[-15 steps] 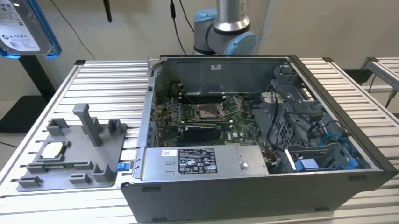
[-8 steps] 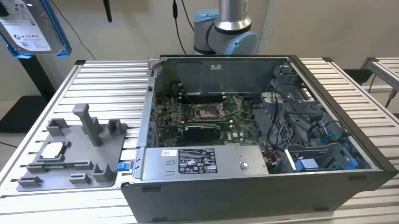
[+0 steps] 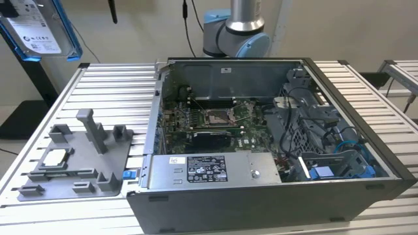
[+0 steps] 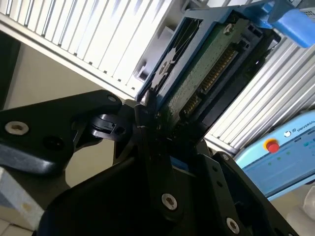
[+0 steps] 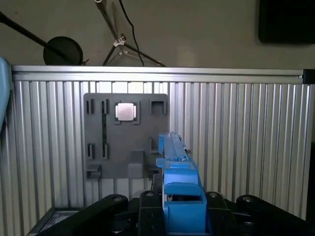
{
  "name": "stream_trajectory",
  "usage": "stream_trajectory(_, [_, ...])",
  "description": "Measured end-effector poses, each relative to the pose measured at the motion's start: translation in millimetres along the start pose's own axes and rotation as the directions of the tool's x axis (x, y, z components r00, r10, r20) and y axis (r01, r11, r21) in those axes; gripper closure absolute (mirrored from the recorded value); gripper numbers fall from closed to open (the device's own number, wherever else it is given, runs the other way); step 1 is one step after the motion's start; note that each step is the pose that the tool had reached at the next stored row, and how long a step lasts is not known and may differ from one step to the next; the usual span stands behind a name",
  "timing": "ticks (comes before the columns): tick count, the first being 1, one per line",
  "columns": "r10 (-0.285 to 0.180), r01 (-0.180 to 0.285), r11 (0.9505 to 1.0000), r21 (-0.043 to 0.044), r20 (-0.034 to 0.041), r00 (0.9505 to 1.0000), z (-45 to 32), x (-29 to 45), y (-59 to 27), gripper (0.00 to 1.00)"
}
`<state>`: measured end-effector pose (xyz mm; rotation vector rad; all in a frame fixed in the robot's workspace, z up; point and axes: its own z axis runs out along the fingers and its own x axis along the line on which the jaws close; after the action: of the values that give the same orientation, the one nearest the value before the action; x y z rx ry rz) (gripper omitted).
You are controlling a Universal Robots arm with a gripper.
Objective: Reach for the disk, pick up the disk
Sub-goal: 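Pick up the disk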
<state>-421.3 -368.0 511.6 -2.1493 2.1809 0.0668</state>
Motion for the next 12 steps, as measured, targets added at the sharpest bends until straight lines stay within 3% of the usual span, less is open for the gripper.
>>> stream_trajectory(12, [0.0,0.0,1.0,-0.0001,0.0,1.0,1.0,-0.5,-40.0,1.0])
